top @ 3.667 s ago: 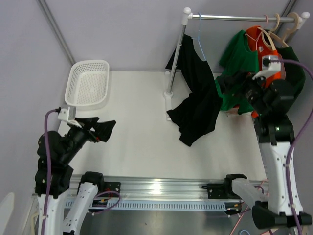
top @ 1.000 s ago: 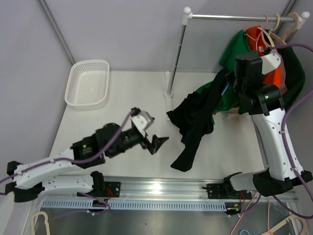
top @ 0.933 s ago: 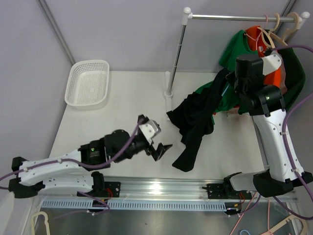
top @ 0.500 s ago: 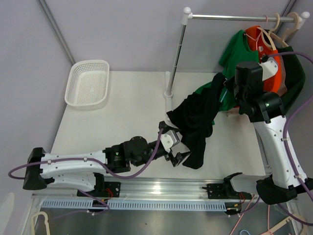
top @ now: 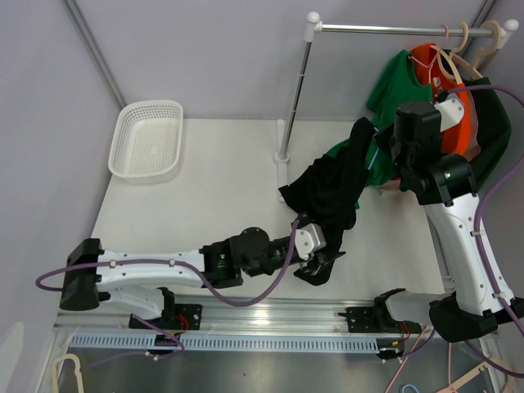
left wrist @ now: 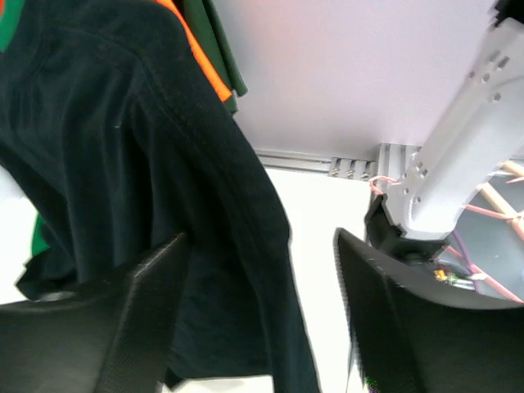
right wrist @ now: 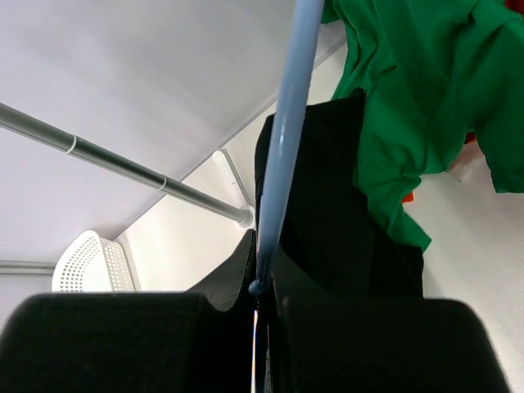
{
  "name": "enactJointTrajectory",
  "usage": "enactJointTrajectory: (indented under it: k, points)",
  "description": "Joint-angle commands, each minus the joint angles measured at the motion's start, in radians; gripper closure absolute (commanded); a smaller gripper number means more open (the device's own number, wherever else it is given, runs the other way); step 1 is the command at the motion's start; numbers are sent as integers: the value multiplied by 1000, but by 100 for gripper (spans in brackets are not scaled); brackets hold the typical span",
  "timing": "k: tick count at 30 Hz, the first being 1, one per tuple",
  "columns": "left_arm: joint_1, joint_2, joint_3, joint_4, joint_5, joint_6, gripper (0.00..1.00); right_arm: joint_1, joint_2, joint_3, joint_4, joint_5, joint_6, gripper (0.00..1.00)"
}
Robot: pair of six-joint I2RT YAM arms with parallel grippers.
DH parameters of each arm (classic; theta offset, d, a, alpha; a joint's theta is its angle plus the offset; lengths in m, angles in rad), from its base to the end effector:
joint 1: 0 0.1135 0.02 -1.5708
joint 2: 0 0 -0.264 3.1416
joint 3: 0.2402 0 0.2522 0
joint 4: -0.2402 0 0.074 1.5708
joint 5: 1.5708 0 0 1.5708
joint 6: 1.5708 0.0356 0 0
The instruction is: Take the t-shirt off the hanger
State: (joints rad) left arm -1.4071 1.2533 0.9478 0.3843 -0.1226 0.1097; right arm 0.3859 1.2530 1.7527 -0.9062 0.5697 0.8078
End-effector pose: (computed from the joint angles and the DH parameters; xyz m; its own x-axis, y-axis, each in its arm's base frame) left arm 0.0529 -0.2935 0.3565 0.1178 -0.0463 -0.9920 0.9522 0.2888 0.0996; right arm 0.2104 0.0647 0.4932 -0.1505 0.5958 -0.7889 0.3629 0.7756 0.5165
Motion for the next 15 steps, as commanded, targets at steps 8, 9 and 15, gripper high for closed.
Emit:
enactJointTrajectory:
  k: [8,9,15]
  points:
    - [-7,132,163,2,-167,1,99,11,-32,39,63,-22,-24,100]
    - [-12,111,149,22,-151,4,100,13,-27,45,63,-25,-39,100]
    - [-188,-14,11,-15,-80,65,99,13,133,233,-43,-48,-96,100]
